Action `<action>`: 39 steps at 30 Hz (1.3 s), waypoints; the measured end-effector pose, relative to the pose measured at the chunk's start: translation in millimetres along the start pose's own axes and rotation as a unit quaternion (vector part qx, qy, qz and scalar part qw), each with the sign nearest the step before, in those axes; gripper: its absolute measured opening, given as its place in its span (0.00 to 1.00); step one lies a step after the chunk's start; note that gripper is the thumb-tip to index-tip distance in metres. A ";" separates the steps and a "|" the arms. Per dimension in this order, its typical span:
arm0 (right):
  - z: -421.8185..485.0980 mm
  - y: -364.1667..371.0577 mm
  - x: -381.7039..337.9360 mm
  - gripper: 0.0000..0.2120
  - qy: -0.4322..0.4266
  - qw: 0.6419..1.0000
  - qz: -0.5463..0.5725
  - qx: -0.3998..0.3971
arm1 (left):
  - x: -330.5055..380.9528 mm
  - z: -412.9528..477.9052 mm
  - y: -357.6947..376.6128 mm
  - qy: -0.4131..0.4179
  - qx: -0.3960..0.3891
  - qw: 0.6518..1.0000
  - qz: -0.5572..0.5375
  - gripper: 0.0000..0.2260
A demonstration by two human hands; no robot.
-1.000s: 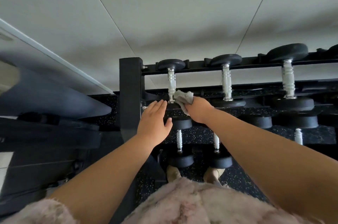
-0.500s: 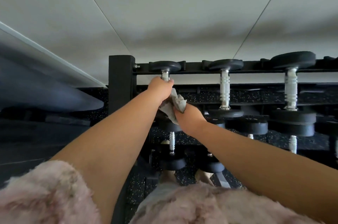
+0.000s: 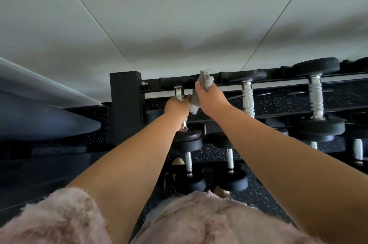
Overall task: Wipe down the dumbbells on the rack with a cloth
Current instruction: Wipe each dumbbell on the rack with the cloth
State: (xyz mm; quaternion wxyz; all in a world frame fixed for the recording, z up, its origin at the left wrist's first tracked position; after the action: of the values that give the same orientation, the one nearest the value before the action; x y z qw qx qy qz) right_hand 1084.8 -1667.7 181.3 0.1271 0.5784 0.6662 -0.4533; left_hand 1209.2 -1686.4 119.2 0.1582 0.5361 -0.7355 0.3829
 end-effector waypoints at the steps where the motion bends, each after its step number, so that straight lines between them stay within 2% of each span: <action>1: 3.2 1.4 -7.9 0.17 -0.013 1.000 -0.001 -0.009 | 0.0 2.0 -1.5 -0.026 -0.009 0.999 -0.023 0.11; 4: 10.0 14.3 -22.8 0.19 -0.079 0.996 -0.032 -0.024 | 1.7 4.5 -11.6 -0.095 -0.080 0.988 -0.094 0.09; 7: 13.4 25.6 -31.4 0.20 -0.110 0.993 -0.050 -0.014 | -0.3 10.9 -22.3 -0.094 -0.123 0.983 -0.094 0.09; 11: 25.0 25.4 -32.2 0.25 -0.046 0.998 0.008 -0.033 | -3.5 17.0 -28.0 -0.105 -0.170 0.973 -0.112 0.13; 13: 31.4 20.7 -32.0 0.25 -0.035 0.999 -0.004 -0.031 | -5.6 17.6 -27.1 -0.106 -0.185 0.967 -0.137 0.14; 15: 34.8 18.4 -33.6 0.24 -0.054 0.998 -0.029 -0.020 | -7.4 15.4 -23.8 -0.095 -0.179 0.968 -0.151 0.13; 19: 31.6 17.4 -37.7 0.22 -0.110 0.992 -0.062 -0.007 | -7.7 1.4 -12.2 -0.033 -0.089 0.988 -0.119 0.06; 22: 21.1 19.5 -40.1 0.21 -0.164 0.984 -0.070 0.004 | -11.8 -3.2 -6.9 0.003 -0.035 0.999 -0.009 0.04; 24: 15.7 23.2 -38.5 0.17 -0.215 0.973 -0.086 0.012 | -10.8 -0.7 -6.6 -0.009 -0.018 1.000 0.023 0.07; 26: 15.9 25.2 -34.5 0.14 -0.250 0.963 -0.104 0.009 | -9.2 2.4 -7.5 -0.054 -0.036 0.998 -0.018 0.08; 28: 20.0 22.0 -31.6 0.11 -0.222 0.971 -0.087 -0.018 | -11.1 5.5 -10.6 -0.073 -0.091 0.990 -0.073 0.08; 31: 29.0 16.3 -30.3 0.16 -0.145 0.987 -0.048 -0.049 | -16.5 10.6 -21.5 -0.076 -0.180 0.973 -0.122 0.09; 34: 34.1 12.2 -26.4 0.20 -0.099 0.993 -0.051 -0.046 | -19.6 15.8 -27.2 -0.115 -0.232 0.950 -0.173 0.16; 36: 37.8 10.5 -23.0 0.19 -0.095 0.993 -0.060 -0.028 | -19.1 14.7 -25.7 -0.115 -0.232 0.949 -0.177 0.15; 38: 40.5 9.1 -25.4 0.16 -0.103 0.993 -0.061 -0.006 | -17.7 9.9 -22.1 -0.084 -0.198 0.964 -0.155 0.05; 39: 40.8 9.6 -28.7 0.14 -0.108 0.993 -0.056 -0.002 | -17.8 6.2 -20.5 -0.065 -0.173 0.973 -0.137 0.05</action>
State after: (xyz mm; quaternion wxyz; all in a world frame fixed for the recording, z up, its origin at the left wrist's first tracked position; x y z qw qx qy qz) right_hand 1087.4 -1718.0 174.1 0.1741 0.4872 0.6811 -0.5181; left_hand 1235.6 -1681.8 111.7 0.2515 0.6198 -0.7189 0.1892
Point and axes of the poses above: each hand's wrist, its own z-axis towards the middle knuckle, its own y-axis out of the palm, x = y × z, the point moved 1 cm from there along z, towards the middle knuckle, and after that the axes turned 6 degrees about x, right-handed, at the moved point
